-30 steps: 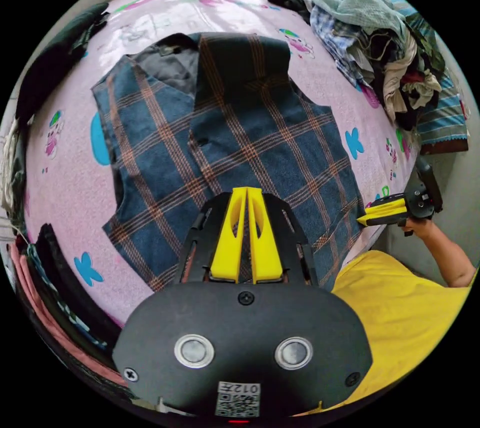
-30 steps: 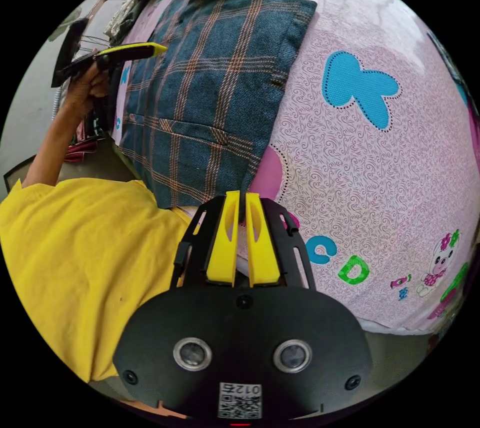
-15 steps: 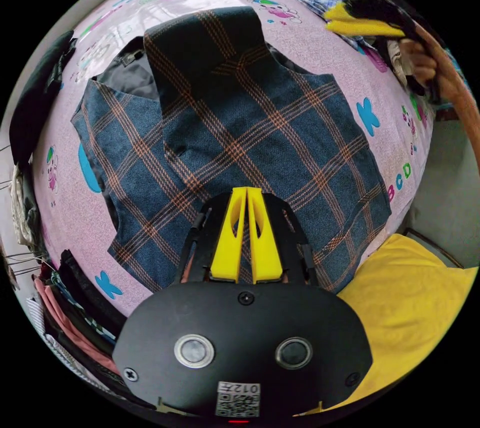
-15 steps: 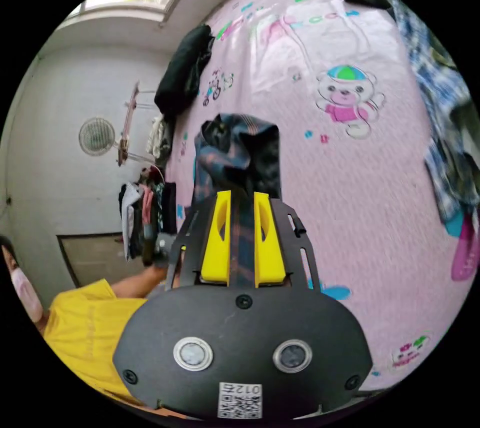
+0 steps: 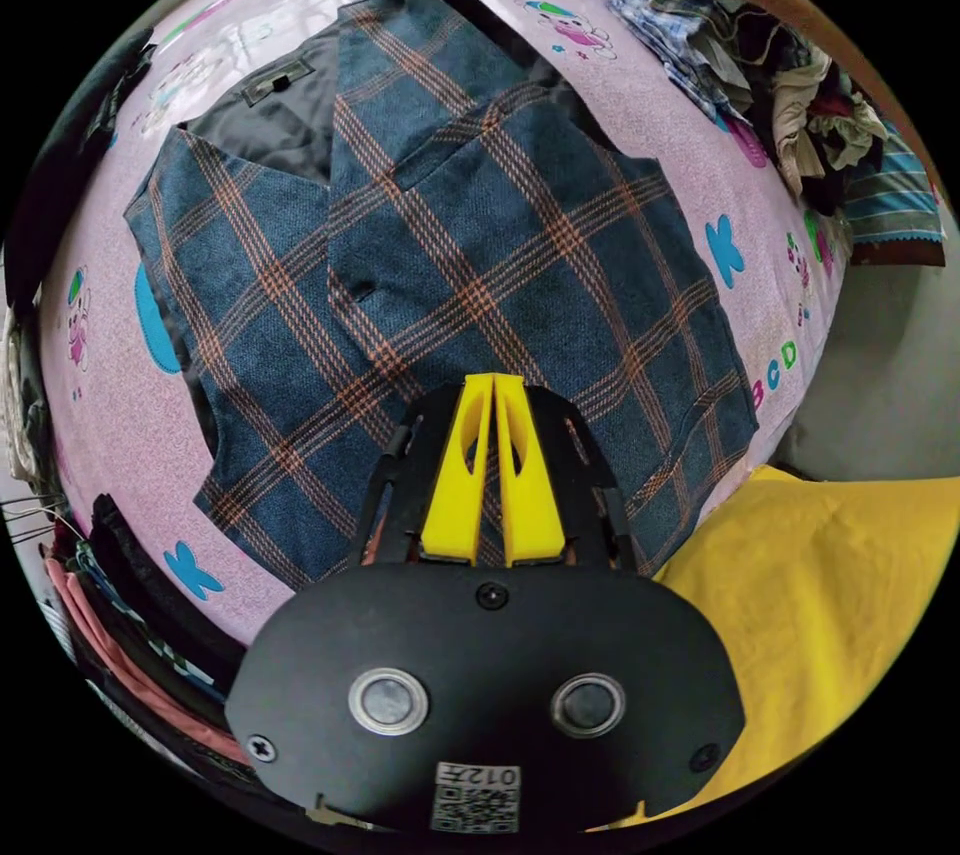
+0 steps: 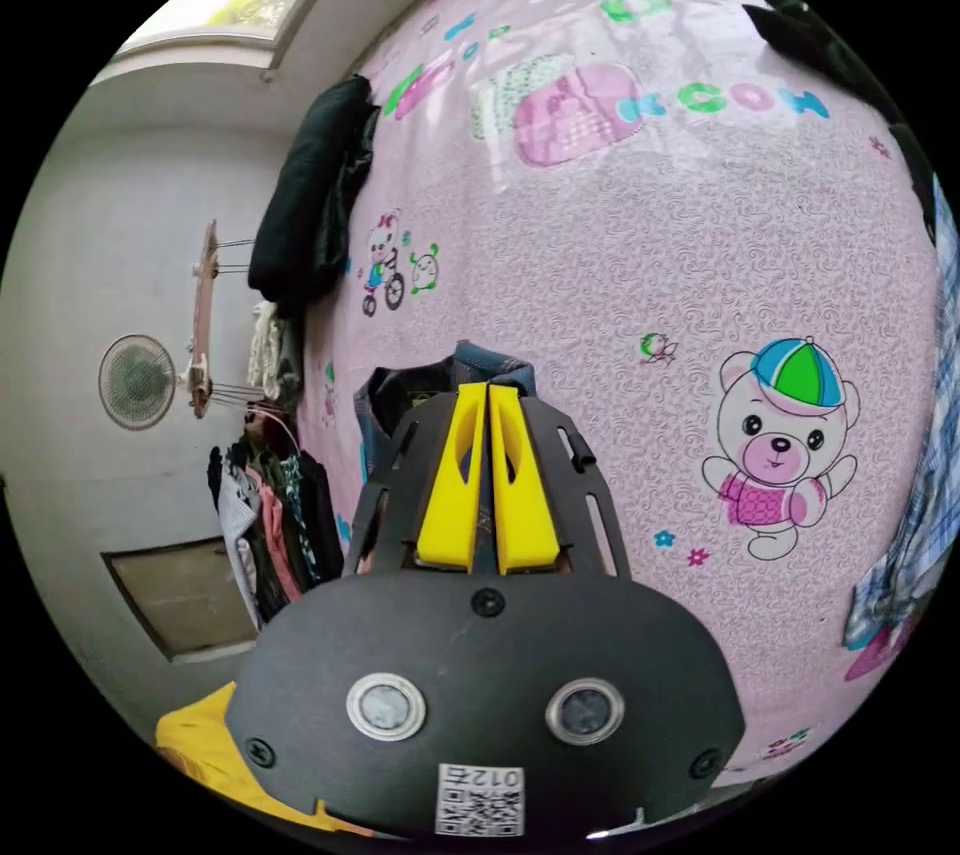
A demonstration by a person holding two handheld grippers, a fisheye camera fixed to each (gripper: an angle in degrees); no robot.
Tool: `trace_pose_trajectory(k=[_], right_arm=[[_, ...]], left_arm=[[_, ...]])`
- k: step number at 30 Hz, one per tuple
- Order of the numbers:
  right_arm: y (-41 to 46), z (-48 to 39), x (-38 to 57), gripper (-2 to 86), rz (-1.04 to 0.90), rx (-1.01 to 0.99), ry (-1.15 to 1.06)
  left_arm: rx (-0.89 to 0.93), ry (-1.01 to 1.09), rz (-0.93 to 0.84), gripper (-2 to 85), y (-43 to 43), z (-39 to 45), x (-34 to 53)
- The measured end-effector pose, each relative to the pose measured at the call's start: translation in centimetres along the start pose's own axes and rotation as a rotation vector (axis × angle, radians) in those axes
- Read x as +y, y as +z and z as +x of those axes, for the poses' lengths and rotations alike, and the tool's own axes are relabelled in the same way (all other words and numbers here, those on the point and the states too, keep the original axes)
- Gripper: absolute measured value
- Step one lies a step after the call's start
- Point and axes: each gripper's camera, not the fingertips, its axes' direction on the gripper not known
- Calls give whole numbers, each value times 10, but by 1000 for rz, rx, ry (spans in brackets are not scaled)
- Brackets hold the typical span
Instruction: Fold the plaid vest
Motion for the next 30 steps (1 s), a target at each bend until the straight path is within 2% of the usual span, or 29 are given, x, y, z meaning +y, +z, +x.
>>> trace_pose_trajectory(k=[3, 5, 7, 10, 12, 15, 17, 21, 25, 30], right_arm=[[11, 8, -10, 15, -52, 55, 29], [21, 14, -10, 26, -122, 6, 36], [14, 15, -3, 35, -111, -24, 42], [-11, 3, 26, 54, -70, -56, -73], [-15, -5, 57, 65, -128, -67, -190], [-4, -9, 117, 72, -244, 62, -354], [8, -7, 152, 77, -279, 90, -426], [30, -5, 173, 74, -343, 143, -468], [40, -11, 185, 30, -407, 158, -527], [34, -13, 187, 18, -430, 108, -526]], left_arm=[[-26, 16, -9, 4, 3, 1, -3], [-28, 24, -15, 4, 4, -1, -5], [-16, 31, -24, 4, 5, -5, -7], [35, 8, -14, 4, -2, -21, -8], [61, -57, 74, 4, -23, -43, -4], [-4, -193, 103, 4, -32, -89, -1], [29, -255, 90, 5, -28, -119, -2], [46, -327, 44, 5, -15, -162, -11], [58, -307, 22, 5, -12, -172, -15], [14, -278, -3, 5, -12, -171, -19]])
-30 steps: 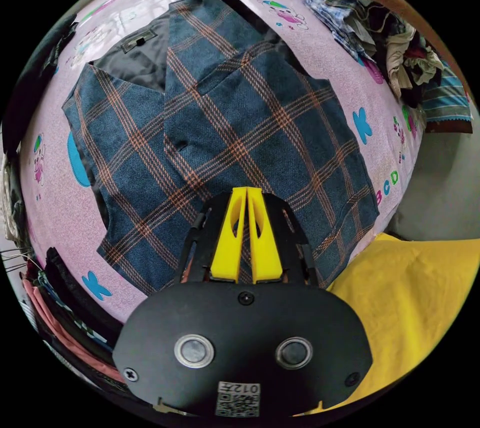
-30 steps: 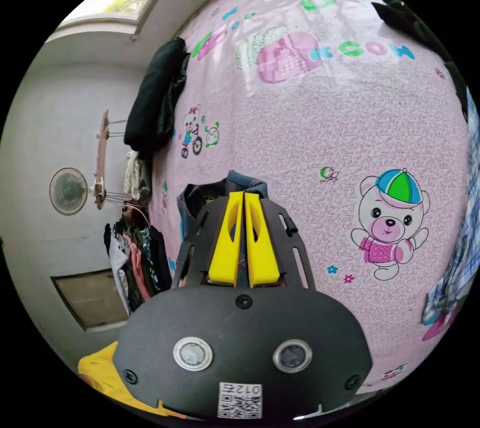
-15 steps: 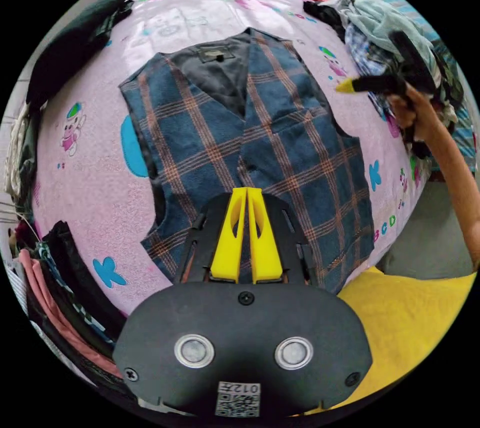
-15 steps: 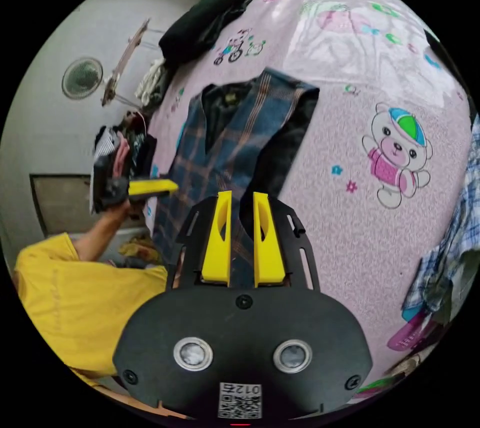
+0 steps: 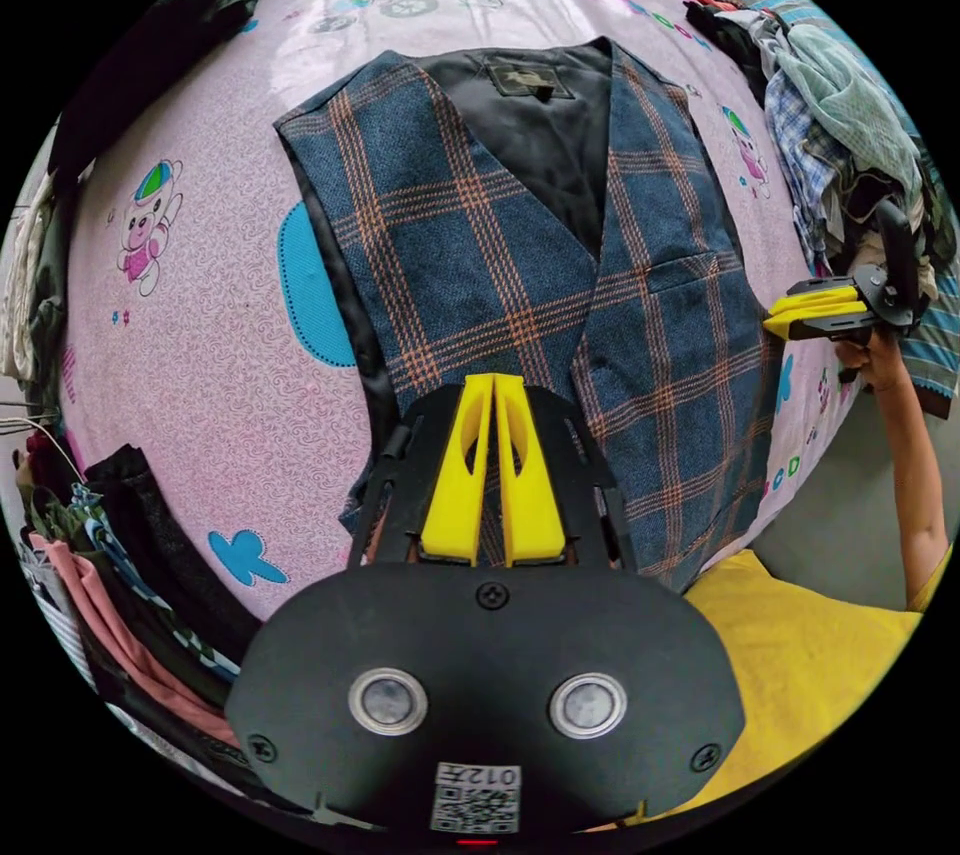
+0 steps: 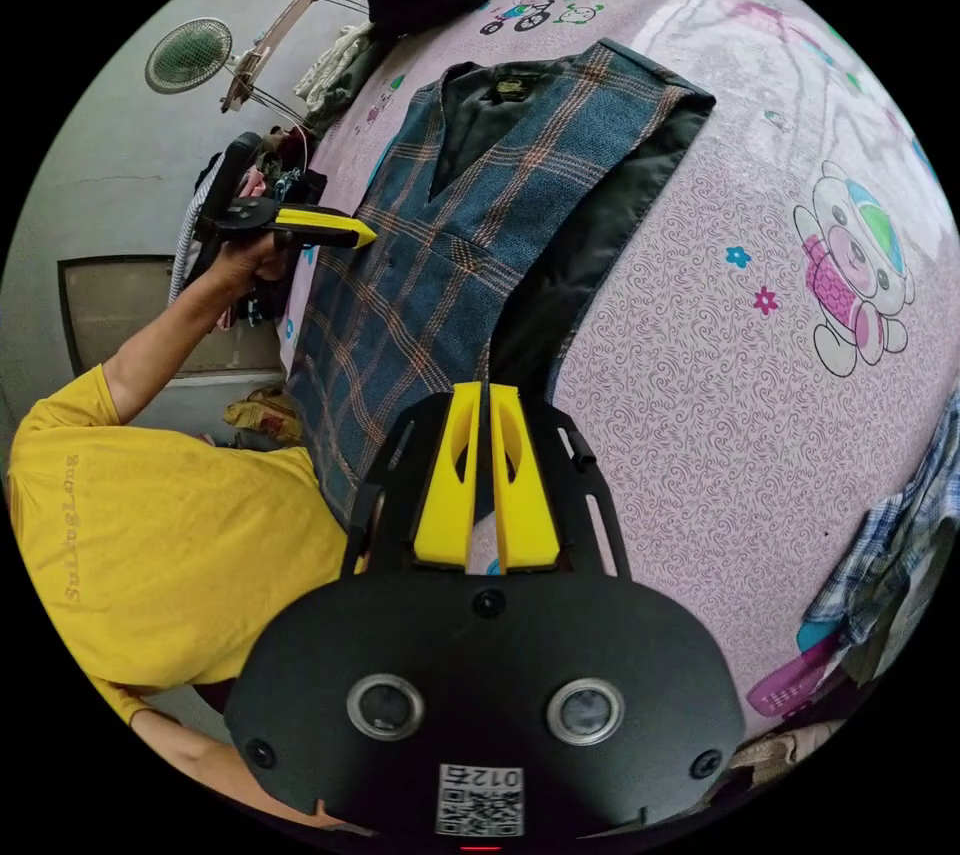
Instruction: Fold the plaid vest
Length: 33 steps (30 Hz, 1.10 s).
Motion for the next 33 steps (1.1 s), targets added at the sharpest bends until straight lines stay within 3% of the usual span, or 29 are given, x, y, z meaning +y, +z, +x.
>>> trace_pose_trajectory(k=[12, 16, 22, 24, 30, 33], right_arm=[[31, -7, -7, 19, -77, 90, 95], [24, -25, 4, 42, 41, 151, 179], [38, -77, 70, 24, 192, 119, 196], [61, -95, 78, 19, 171, 158, 185], [118, -128, 75, 5, 49, 402, 158], [124, -135, 74, 5, 41, 450, 148]], left_arm=[[42, -5, -2, 5, -1, -14, 4], [-43, -29, -8, 5, -9, -5, 14], [97, 179, 78, 5, -9, 83, 104], [29, 275, 42, 5, 10, 128, 131], [-85, 300, 16, 5, 25, 171, 150], [31, 393, 4, 5, 23, 186, 153]])
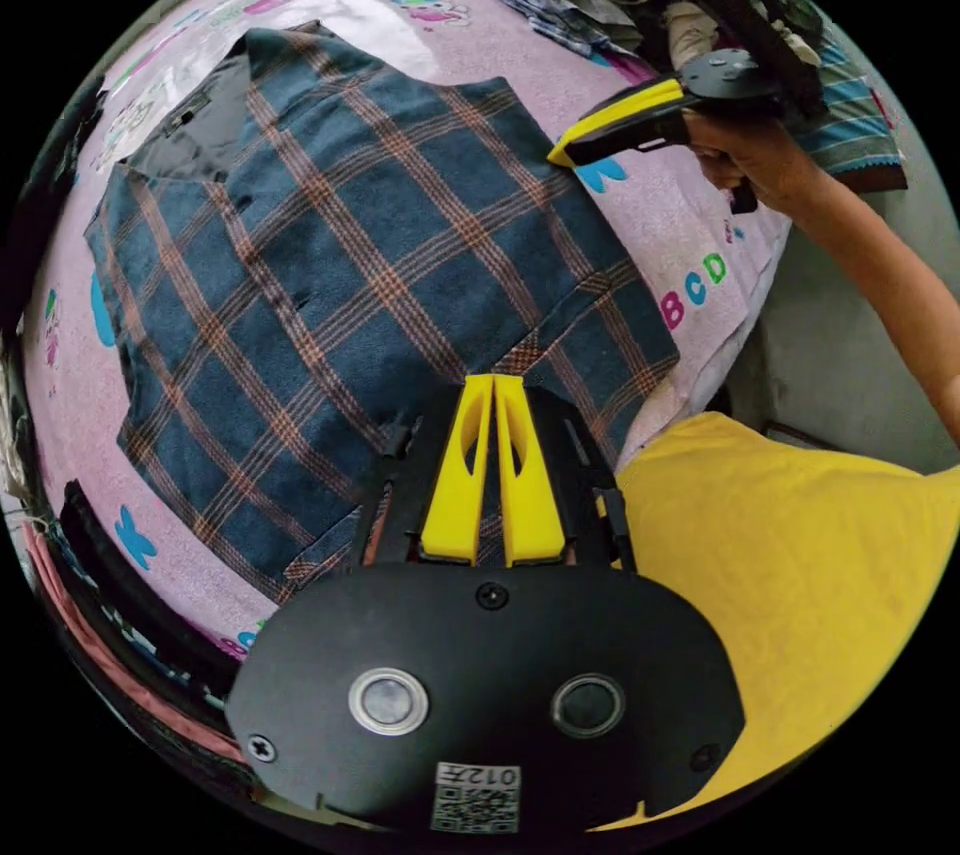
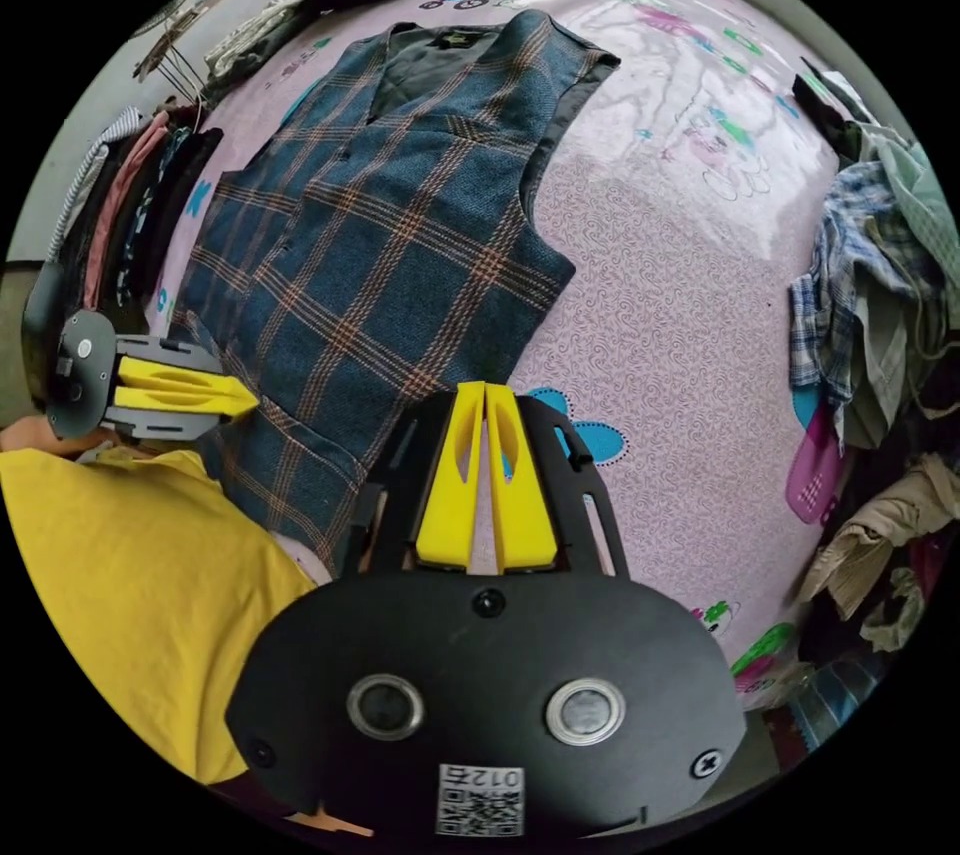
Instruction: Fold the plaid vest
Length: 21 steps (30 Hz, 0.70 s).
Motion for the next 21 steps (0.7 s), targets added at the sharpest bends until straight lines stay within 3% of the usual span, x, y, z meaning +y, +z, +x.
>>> trace_pose_trajectory(k=[4, 9, 14, 21], right_arm=[[-9, -17, 12, 9, 56, -6, 45], [-14, -72, 58, 15, 112, -129, -25], [44, -145, 76, 13, -32, 37, -194], [59, -169, 81, 3, -127, 200, -356]], left_arm=[[-2, -5, 1, 5, -1, 0, 4], [-43, -315, 46, 5, -19, -72, 68], [-89, -456, -24, 5, -2, -112, 108], [-165, -413, -75, 5, 9, -108, 105]])
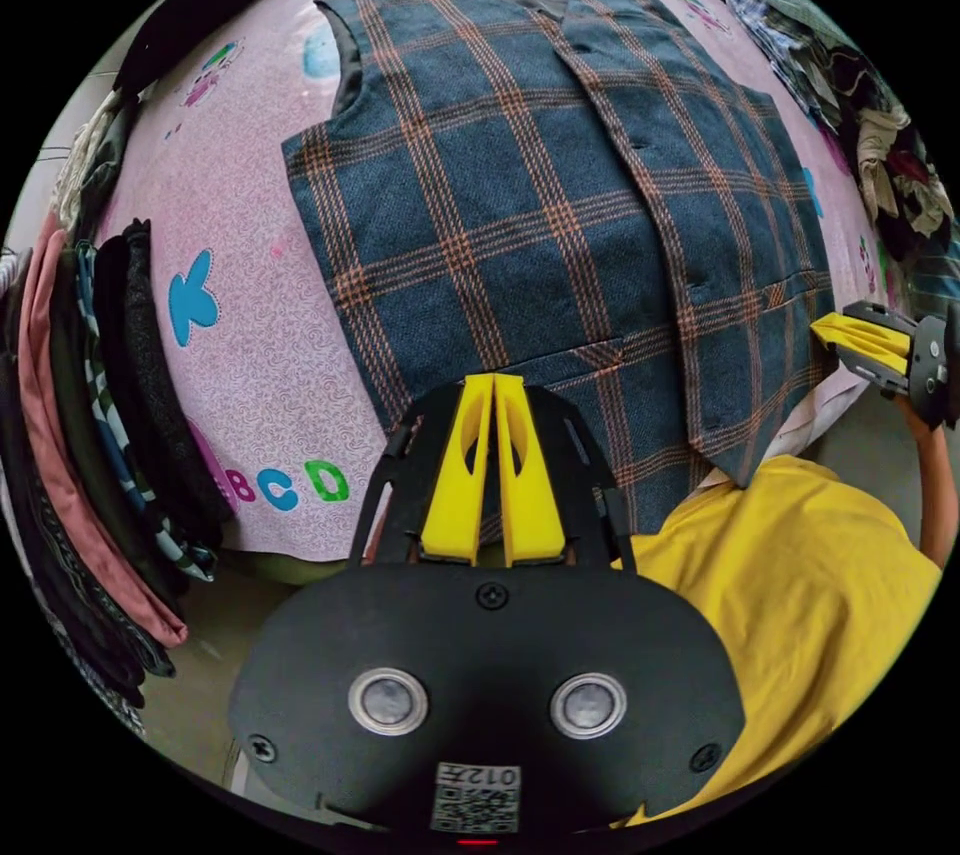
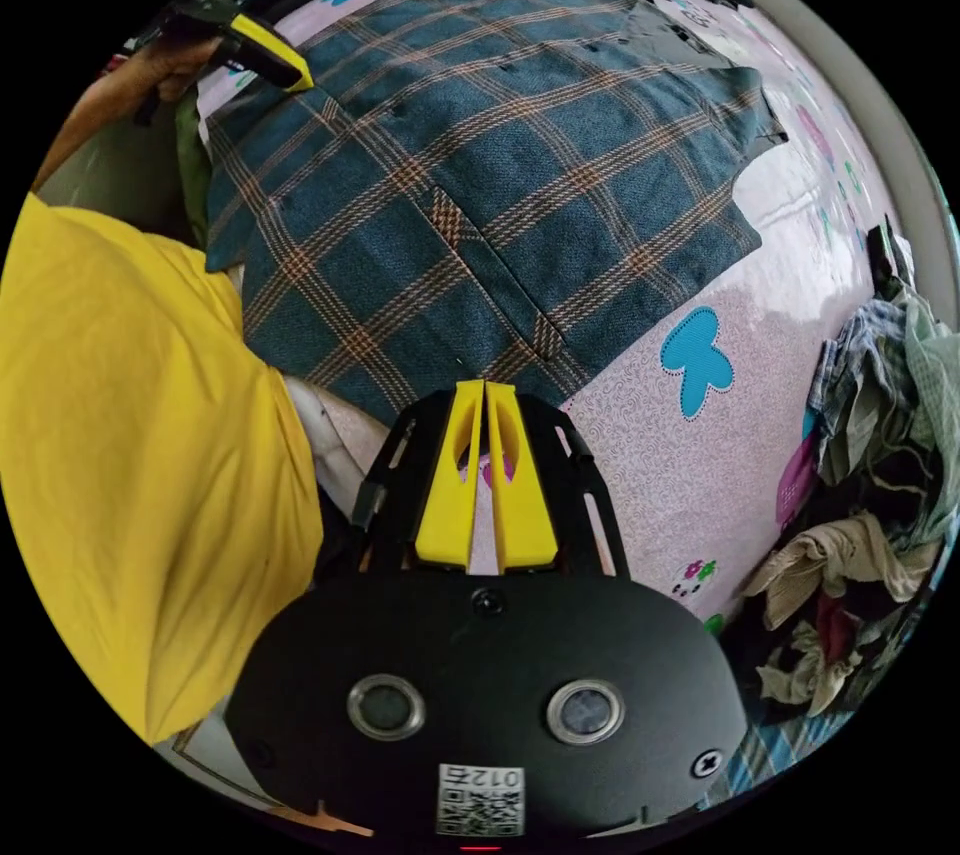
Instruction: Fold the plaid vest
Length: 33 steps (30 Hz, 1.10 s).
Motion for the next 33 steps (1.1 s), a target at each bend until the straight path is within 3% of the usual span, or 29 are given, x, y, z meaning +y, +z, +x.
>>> trace_pose_trajectory(k=[7, 15, 21, 27, 33], right_arm=[[4, 1, -9, 4, -79, 22, -11], [-38, 3, -40, 4, 115, 30, 81], [-33, 21, -112, 3, 164, -28, 145], [-34, 60, -138, 3, 115, -162, 231], [-75, 136, -154, 3, 277, -196, 364]], left_arm=[[3, 19, -1, 5, 0, -1, -3], [80, 43, 85, 3, -24, 4, -12], [55, 110, 26, 4, -12, 20, -57], [131, 134, 0, 4, -8, 7, -63], [109, 79, 118, 4, -49, -33, -108]])
